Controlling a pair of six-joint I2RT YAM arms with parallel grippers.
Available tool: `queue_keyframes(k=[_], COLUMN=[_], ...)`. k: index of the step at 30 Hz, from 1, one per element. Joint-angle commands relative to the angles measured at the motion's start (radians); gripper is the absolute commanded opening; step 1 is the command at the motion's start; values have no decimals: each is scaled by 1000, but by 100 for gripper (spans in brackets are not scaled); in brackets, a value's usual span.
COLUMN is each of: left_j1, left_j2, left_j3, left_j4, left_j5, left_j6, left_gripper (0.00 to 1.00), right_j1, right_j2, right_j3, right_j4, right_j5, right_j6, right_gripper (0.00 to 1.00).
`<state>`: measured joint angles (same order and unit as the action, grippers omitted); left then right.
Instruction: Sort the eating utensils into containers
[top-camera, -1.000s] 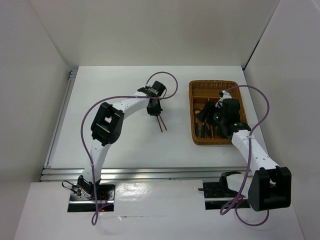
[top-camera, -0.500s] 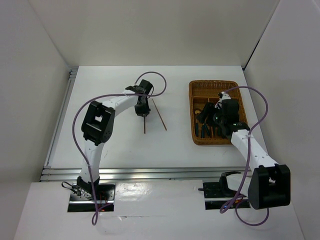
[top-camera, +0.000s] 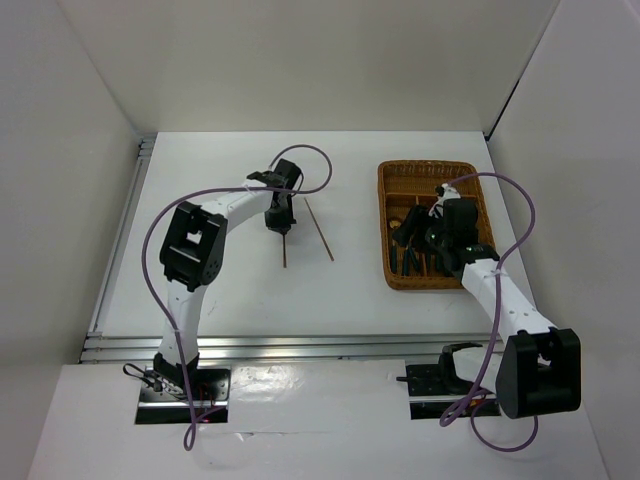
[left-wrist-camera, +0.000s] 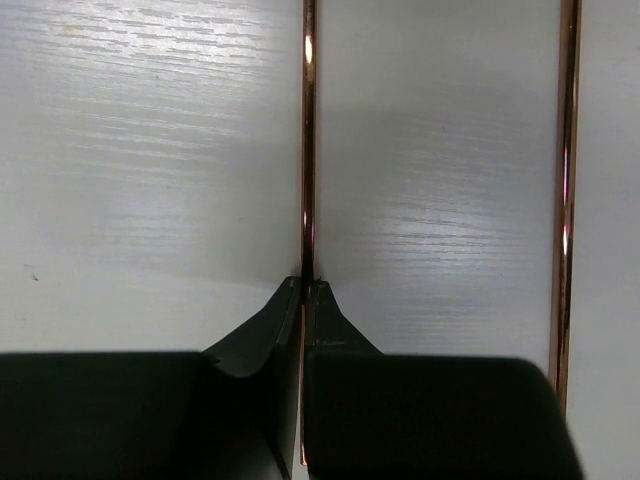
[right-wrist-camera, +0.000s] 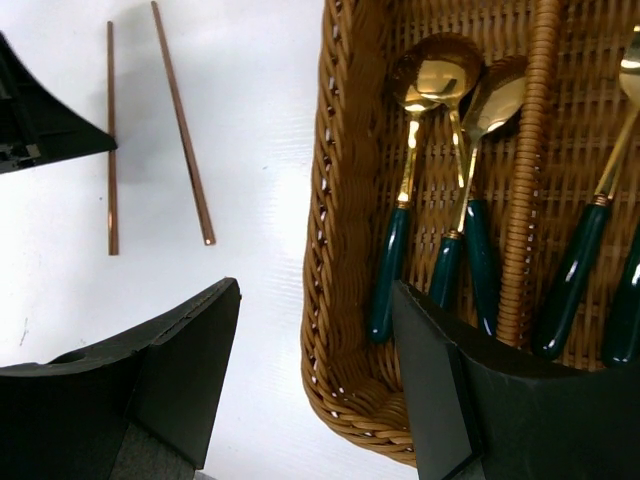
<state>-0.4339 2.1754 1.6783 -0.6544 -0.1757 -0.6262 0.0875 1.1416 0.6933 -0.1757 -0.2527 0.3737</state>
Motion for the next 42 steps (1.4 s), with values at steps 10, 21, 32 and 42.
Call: queue_keyframes(k=[10,21,32,42], left_j1=[3,-6,-25,-25], left_j2=[-140,-386,-488,-529], left_j3=[-100,-147,-224,-233], left_j4=[-62,9,104,125], left_j5=[15,54,87,139], left_j6=[-27,-64,-110,-119], left_gripper=[11,15,16,17], right_j1=[171,437,555,601], right_j2=[16,246,426,564], right_j3=[-2,90,225,307], right_j4=[237,497,631,640], right_j5=[-252,-195,-215,-186], right_j6=[-44,42,70,70], right_gripper=[73,77,89,89])
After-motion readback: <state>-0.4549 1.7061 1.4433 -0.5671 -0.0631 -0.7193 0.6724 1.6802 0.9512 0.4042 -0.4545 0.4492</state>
